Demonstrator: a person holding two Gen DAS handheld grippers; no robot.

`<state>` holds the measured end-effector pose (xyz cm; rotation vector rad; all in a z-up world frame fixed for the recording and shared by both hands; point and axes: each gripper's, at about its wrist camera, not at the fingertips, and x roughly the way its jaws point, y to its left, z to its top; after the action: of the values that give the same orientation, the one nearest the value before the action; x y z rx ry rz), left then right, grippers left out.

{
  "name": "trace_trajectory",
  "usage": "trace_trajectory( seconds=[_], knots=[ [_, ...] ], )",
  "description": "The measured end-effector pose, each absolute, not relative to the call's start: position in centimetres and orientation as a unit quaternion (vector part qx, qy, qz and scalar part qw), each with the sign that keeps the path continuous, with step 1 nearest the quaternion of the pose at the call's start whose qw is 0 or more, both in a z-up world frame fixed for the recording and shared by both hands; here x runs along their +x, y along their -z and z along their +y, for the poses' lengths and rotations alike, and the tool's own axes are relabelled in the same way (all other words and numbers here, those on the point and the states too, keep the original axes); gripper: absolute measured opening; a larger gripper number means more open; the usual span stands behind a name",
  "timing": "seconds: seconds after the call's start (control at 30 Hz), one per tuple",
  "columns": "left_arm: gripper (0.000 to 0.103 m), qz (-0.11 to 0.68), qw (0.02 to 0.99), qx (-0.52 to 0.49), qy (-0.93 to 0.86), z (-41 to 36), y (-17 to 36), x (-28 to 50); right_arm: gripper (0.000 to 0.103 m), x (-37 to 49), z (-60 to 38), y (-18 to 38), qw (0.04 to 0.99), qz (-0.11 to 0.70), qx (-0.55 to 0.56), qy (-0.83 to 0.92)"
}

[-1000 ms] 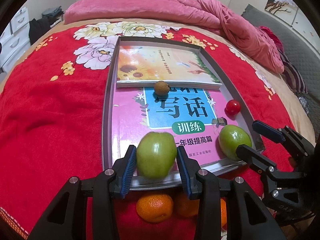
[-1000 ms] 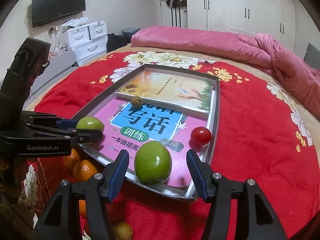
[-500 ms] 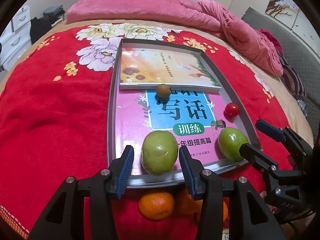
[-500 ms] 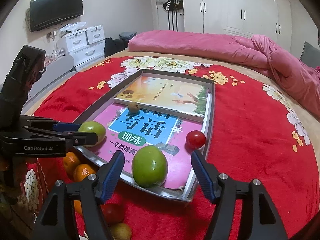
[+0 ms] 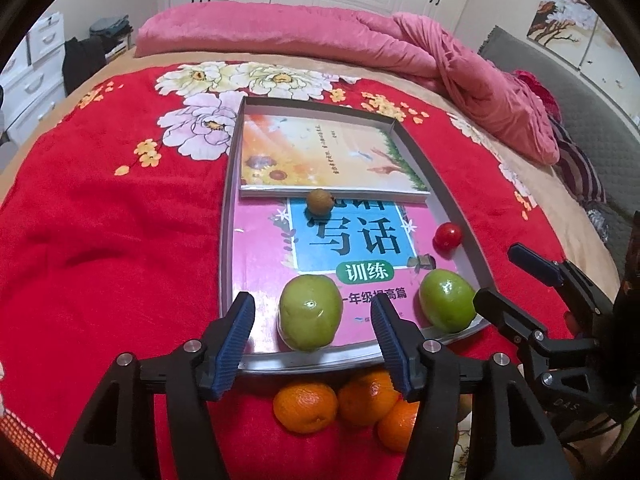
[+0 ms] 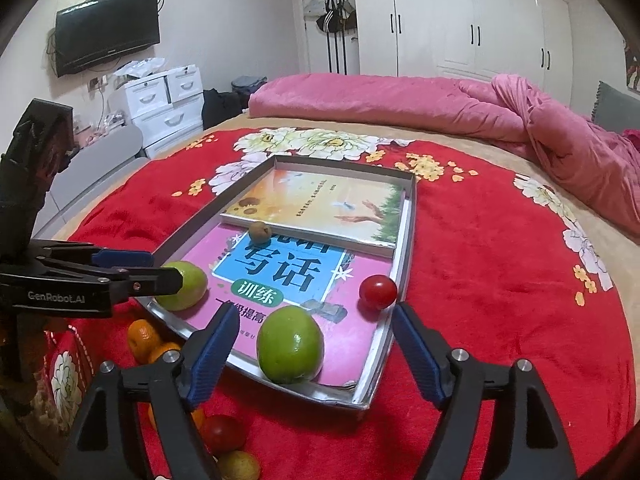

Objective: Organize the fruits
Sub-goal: 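Withdraw both open tools from the tray toward the oranges and tomatoes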

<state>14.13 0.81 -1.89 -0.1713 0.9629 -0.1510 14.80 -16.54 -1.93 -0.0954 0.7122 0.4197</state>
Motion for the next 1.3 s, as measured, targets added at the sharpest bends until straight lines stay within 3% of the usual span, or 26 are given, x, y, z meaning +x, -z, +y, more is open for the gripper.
trace_trajectory(
  seconds=[0.13,0.43,0.5,1.3],
  knots=[
    [0.071,0.457,0.883,-0.080,0.072,0.8,1.3,13.9,0.081,14.6,-16.8,1.5,0.918,0.338,-0.042,-0.201],
    [0.073,0.448,0.888,-0.072,0.078,0.4,0.2,13.5,0.091,14.3,-17.4,0.2,0.929,0.313,-0.030,-0.196],
    [0.081,0.445,0.889,-0.069,0.084,0.2,-0.1,13.3,0.094,14.2,-17.6,-0.1,0.931,0.309,-0.026,-0.193],
    [0.081,0.433,0.892,-0.089,0.097,1.2,-2.4,11.6,0.100,12.9,-19.4,-2.3,0.942,0.277,0.003,-0.187]
  ],
)
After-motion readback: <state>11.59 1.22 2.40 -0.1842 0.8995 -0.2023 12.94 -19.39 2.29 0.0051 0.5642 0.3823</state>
